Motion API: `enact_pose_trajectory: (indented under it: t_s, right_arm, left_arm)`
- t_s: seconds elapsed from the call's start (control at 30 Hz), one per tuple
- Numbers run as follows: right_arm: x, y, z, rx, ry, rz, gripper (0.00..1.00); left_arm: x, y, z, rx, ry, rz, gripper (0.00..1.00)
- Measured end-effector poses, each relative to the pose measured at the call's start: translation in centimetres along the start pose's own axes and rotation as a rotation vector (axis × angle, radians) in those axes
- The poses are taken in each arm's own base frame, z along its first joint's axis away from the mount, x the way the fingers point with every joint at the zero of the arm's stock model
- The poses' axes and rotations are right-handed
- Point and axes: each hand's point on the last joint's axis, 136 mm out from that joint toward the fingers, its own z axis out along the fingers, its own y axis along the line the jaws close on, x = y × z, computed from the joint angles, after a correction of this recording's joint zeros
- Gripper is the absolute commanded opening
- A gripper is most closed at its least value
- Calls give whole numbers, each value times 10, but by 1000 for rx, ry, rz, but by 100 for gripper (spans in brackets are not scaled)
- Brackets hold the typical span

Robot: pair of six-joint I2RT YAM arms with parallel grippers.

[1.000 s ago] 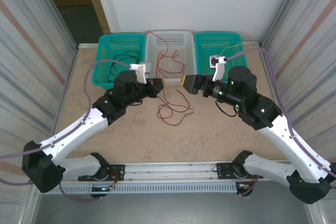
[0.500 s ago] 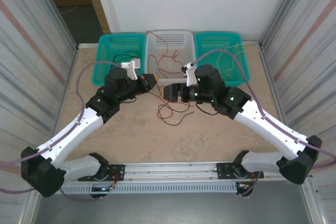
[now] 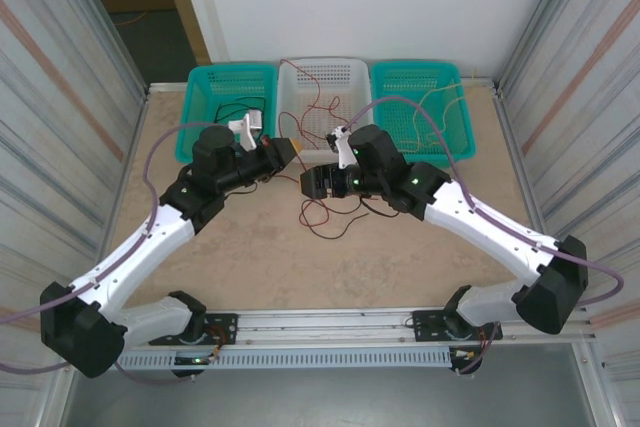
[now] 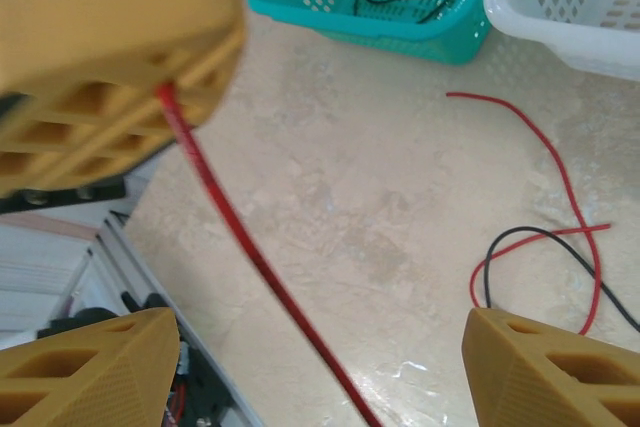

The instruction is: Untangle the cables

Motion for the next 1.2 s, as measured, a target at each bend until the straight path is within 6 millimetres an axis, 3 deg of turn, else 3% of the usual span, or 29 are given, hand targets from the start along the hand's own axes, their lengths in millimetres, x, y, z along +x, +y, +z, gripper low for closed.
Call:
enact_pose_trajectory:
  t_s: [0.23,0.33,0.43,0.5,0.53,0.63,0.73,1.03,1.2]
  right_arm:
    - [1,-2,3,7,4,-23,35]
    - [2,-2,5,8,7,-25,38]
    - [3,-3,7,10,13,-27,55]
    - [4,-3,9,11,20,-28,59]
    - [6,-4,11,12,24,-27,57]
    - [10,-5,16,18,41,-22,36]
    - [14,-8,20,29,57,-21,22]
    - [8,-15,16,61,31,-2,1]
    - [-7,-17,6,73,-2,21,0]
  left_arm:
    - [-3,7,-3,7,-11,-52,0]
    - [-4,11,-3,5,-14,-79,0]
    - [-6,15,-4,14,-19,-111,0]
    - [-7,15,-4,18,-24,-124,0]
    - [-9,15,-4,22,-27,-128,0]
    - [-10,13,-4,29,-32,-137,0]
    - [-11,14,-5,29,-35,-142,0]
    - [-11,24,-13,9,-60,-139,0]
    - [-8,31,-22,-13,-86,-135,0]
